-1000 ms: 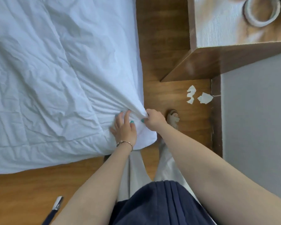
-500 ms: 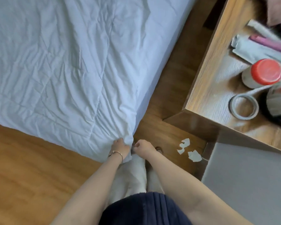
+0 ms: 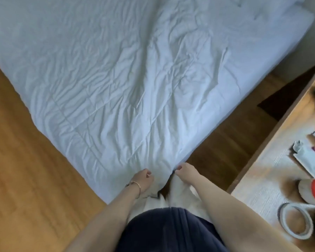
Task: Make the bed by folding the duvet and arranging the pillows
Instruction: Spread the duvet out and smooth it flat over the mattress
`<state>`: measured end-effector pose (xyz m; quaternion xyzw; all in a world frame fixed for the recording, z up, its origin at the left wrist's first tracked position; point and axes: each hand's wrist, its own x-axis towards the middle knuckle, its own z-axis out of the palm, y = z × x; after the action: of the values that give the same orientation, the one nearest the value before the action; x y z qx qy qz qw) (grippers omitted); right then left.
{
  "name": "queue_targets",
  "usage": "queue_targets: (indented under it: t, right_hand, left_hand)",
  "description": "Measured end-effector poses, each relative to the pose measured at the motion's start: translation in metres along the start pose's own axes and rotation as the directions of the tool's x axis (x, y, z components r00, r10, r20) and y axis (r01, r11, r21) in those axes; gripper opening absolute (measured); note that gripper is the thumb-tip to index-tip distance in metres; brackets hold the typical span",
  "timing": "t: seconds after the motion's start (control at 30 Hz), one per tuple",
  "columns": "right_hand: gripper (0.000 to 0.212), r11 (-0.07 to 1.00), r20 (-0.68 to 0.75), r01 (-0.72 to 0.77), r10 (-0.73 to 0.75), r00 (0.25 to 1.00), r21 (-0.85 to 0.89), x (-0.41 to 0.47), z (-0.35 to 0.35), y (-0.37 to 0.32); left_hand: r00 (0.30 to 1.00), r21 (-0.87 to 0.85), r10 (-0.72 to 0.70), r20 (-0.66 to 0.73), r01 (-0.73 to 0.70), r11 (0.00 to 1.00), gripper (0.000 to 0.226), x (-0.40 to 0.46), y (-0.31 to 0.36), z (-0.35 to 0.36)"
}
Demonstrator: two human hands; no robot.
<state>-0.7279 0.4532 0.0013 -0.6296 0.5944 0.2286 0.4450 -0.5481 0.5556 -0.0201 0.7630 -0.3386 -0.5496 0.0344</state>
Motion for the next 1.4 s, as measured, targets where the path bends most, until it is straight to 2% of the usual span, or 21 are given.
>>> queue_targets:
  t: [0.1, 0.2, 0.3, 0.4, 0.53, 0.67, 0.73, 0.8, 0.93, 1.0, 1.17, 1.23, 1.4]
  right_hand:
    - [0.025, 0.997, -0.037, 0.069, -0.067, 0.997, 0.043, 0.021, -0.044, -0.024]
    - [0.025, 0.991, -0.027, 0.107, -0.109, 0.994, -0.086, 0.046, -0.075, -0.030]
    - [0.033, 0.961, 0.088, 0.125, -0.106, 0.990, -0.245, 0.075, -0.110, -0.036]
    - [0.037, 0.921, 0.163, 0.159, -0.106, 0.981, -0.357, 0.109, -0.154, -0.048]
    - [0.035, 0.872, 0.224, 0.248, -0.165, 0.960, -0.422, 0.163, -0.220, -0.062]
    - [0.039, 0.722, 0.284, 0.357, -0.228, 0.931, -0.592, 0.210, -0.284, -0.059]
    - [0.046, 0.630, 0.251, 0.401, -0.317, 0.915, -0.665, 0.228, -0.313, -0.061]
    - [0.051, 0.591, 0.233, 0.428, -0.379, 0.896, -0.684, 0.243, -0.338, -0.063]
    - [0.054, 0.642, 0.223, 0.413, -0.359, 0.906, -0.646, 0.269, -0.373, -0.065]
    - [0.052, 0.707, 0.179, 0.353, -0.311, 0.933, -0.613, 0.276, -0.385, -0.064]
    - [0.047, 0.799, 0.081, 0.229, -0.222, 0.972, -0.557, 0.280, -0.404, -0.053]
    - [0.051, 0.796, 0.070, 0.220, -0.219, 0.973, -0.563, 0.277, -0.411, -0.047]
    - [0.068, 0.740, -0.026, 0.243, -0.331, 0.943, -0.627, 0.292, -0.444, -0.056]
  left_hand:
    - [0.999, -0.030, 0.035, -0.025, -0.035, 0.999, 0.035, 0.006, 0.024, -0.009]
    - [0.995, -0.049, 0.071, -0.075, -0.074, 0.996, 0.035, 0.018, 0.052, -0.024]
    - [0.982, -0.116, 0.089, -0.165, -0.109, 0.987, 0.035, 0.035, 0.085, -0.048]
    - [0.975, -0.169, 0.023, -0.220, -0.061, 0.984, 0.031, 0.058, 0.118, -0.061]
    - [0.980, -0.244, -0.114, -0.165, 0.072, 0.967, 0.025, 0.101, 0.168, -0.062]
    - [0.954, -0.321, -0.227, -0.195, 0.157, 0.934, 0.029, 0.136, 0.228, -0.060]
    - [0.948, -0.334, -0.239, -0.211, 0.160, 0.929, 0.035, 0.154, 0.256, -0.056]
    - [0.950, -0.330, -0.232, -0.210, 0.154, 0.931, 0.041, 0.172, 0.283, -0.050]
    - [0.962, -0.451, -0.213, -0.173, 0.115, 0.885, 0.047, 0.200, 0.325, -0.039]
    - [0.956, -0.480, -0.208, -0.209, 0.084, 0.873, 0.049, 0.212, 0.341, -0.039]
    - [0.910, -0.415, -0.196, -0.364, 0.029, 0.909, 0.061, 0.232, 0.364, -0.040]
    - [0.911, -0.425, -0.181, -0.370, 0.007, 0.905, 0.065, 0.238, 0.376, -0.044]
    - [0.917, -0.492, -0.173, -0.359, -0.029, 0.870, 0.065, 0.258, 0.414, -0.067]
